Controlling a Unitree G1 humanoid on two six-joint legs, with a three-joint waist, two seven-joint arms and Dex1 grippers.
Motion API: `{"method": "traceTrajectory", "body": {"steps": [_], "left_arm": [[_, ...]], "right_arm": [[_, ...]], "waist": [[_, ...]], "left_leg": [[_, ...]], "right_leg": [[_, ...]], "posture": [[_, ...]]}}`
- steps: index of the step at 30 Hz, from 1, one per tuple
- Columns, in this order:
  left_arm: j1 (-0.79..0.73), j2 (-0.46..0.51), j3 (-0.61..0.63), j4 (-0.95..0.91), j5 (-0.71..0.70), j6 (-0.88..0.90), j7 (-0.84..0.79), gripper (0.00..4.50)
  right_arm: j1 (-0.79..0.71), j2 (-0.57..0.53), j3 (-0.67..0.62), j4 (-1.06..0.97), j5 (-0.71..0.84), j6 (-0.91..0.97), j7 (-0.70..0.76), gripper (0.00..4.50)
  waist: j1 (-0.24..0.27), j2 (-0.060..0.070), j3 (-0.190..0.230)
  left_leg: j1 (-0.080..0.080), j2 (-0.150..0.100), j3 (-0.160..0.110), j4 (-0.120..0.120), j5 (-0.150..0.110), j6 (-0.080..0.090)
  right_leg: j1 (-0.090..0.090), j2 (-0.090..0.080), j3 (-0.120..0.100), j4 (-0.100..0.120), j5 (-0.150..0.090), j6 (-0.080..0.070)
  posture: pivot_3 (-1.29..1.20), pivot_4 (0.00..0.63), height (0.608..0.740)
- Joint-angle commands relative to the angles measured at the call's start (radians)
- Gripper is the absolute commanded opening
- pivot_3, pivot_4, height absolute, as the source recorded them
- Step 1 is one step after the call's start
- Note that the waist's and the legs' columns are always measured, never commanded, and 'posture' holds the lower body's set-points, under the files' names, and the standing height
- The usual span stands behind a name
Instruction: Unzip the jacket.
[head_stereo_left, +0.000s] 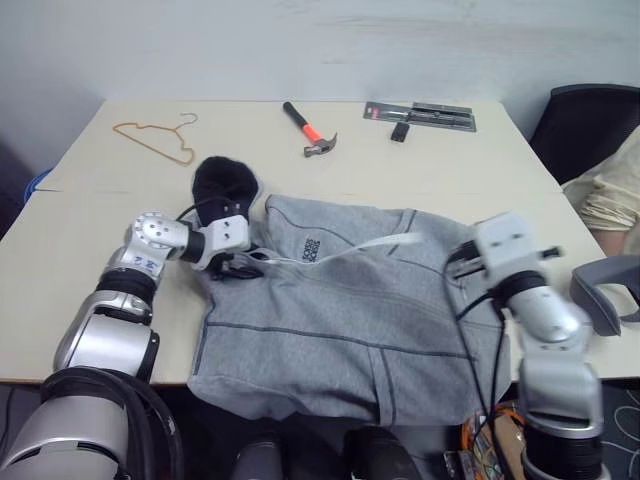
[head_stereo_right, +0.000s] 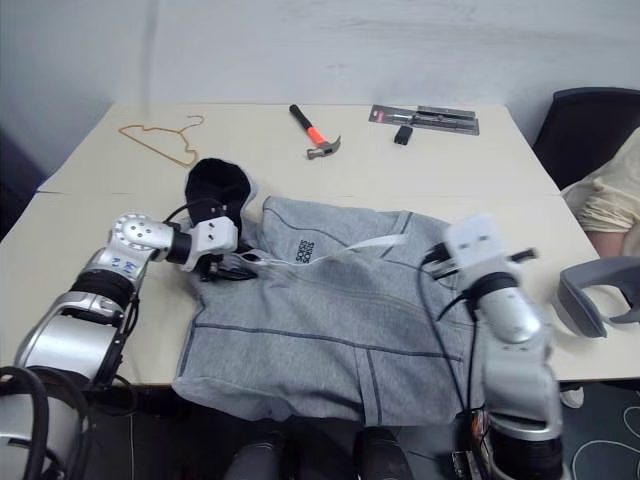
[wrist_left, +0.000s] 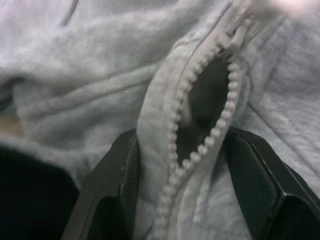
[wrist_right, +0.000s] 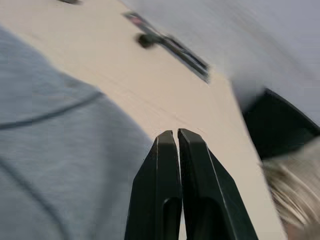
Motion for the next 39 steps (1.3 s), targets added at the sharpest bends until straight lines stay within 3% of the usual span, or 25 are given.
{"method": "traceTrajectory", "body": {"steps": [1,5,10,17,23,28,33,36,39], "left_arm": [[0.048,0.031,-0.029,0.069,0.094,0.035,0.056,2.62],[0.053,0.042,-0.012,0.067,0.085,0.040,0.055,2.62],[0.059,0.041,0.006,0.050,0.075,0.035,0.015,2.62],[0.055,0.035,0.031,0.010,0.053,0.036,-0.071,2.62],[0.031,0.051,0.064,-0.075,0.014,0.058,-0.202,2.62],[0.023,0.065,0.091,-0.177,-0.026,0.110,-0.302,2.62],[0.067,0.092,0.113,-0.298,-0.059,0.155,-0.353,2.62],[0.102,0.107,0.118,-0.334,-0.060,0.161,-0.349,2.62],[0.122,0.107,0.112,-0.333,-0.041,0.147,-0.325,2.62]], "right_arm": [[-0.026,-0.028,-0.129,-0.028,0.077,0.026,0.004,0.14],[0.005,-0.118,-0.158,-0.012,0.150,0.002,0.091,0.14],[0.075,-0.143,0.057,-0.096,0.199,-0.027,0.157,0.14],[0.014,-0.079,0.492,-0.143,0.110,0.019,0.094,2.46],[-0.014,-0.105,0.726,-0.059,0.036,-0.012,0.121,4.39],[-0.083,-0.106,0.824,0.056,-0.059,-0.100,0.091,4.39],[-0.122,-0.061,0.807,0.167,-0.120,-0.156,0.018,4.39],[-0.121,-0.052,0.795,0.174,-0.123,-0.181,0.023,3.79],[-0.115,-0.053,0.783,0.171,-0.117,-0.205,0.033,2.83]], "waist": [[-0.010,0.004,-0.002],[-0.014,0.009,-0.005],[-0.018,0.009,-0.005],[-0.019,0.008,-0.005],[-0.021,-0.001,0.000],[-0.023,-0.007,0.004],[-0.024,-0.008,0.005],[-0.025,-0.008,0.005],[-0.024,-0.008,0.005]], "left_leg": [[0.000,0.000,0.000,-0.002,0.000,0.000],[0.003,-0.001,0.001,-0.007,0.001,-0.001],[0.005,0.000,0.002,-0.011,0.002,-0.002],[0.002,0.000,0.002,-0.012,0.003,-0.003],[-0.003,0.000,0.002,-0.011,0.002,-0.004],[-0.008,0.001,0.002,-0.011,0.002,-0.003],[-0.020,0.001,0.002,-0.006,0.006,-0.010],[-0.021,0.001,0.002,-0.007,0.006,-0.010],[-0.021,0.001,0.002,-0.006,0.006,-0.009]], "right_leg": [[0.000,0.000,0.000,0.000,0.000,0.000],[0.000,0.000,0.001,-0.002,0.000,0.000],[0.000,0.003,0.002,-0.003,-0.001,-0.001],[-0.004,0.003,0.002,-0.003,-0.001,-0.001],[-0.006,0.002,0.002,-0.006,-0.001,-0.002],[-0.010,0.001,0.001,-0.008,-0.001,-0.002],[-0.024,0.001,0.001,-0.003,-0.001,-0.002],[-0.023,0.001,0.001,-0.004,-0.001,-0.002],[-0.023,0.001,0.001,-0.005,-0.001,-0.002]], "posture": [[0.00,0.150,0.740],[0.00,0.150,0.740],[0.00,0.150,0.740],[0.00,0.150,0.740],[0.00,0.150,0.740],[0.00,0.150,0.740],[0.00,0.150,0.740],[0.00,0.150,0.740],[0.00,0.150,0.740]]}}
